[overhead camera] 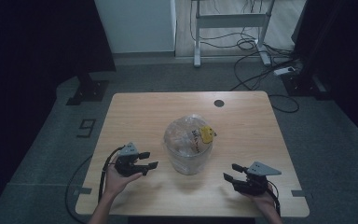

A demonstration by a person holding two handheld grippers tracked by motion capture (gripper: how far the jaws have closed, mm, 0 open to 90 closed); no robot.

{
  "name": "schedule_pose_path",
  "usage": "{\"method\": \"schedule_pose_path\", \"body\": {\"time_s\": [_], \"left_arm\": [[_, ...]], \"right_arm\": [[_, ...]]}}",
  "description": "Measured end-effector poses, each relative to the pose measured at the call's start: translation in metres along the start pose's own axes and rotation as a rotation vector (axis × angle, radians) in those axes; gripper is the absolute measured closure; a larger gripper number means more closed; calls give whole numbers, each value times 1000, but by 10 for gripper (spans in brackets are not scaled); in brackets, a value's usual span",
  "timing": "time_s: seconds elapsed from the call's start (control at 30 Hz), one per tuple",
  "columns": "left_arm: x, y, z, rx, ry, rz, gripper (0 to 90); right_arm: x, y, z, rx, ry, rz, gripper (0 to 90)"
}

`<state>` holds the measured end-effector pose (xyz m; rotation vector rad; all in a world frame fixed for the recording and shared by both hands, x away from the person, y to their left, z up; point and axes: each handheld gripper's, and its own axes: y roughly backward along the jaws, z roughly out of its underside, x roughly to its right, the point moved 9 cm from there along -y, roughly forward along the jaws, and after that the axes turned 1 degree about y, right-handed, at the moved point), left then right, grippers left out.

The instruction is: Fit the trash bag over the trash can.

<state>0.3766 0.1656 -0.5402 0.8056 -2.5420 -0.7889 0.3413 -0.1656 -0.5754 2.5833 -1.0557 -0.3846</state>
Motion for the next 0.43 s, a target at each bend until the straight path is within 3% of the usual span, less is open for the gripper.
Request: {"method": "schedule_pose_path", "body": {"time_s": [0.43], "left_arm": [[-2, -3, 5, -3, 17, 7, 392]], "right_arm": [[1, 1, 0, 1, -2, 3, 412]]}}
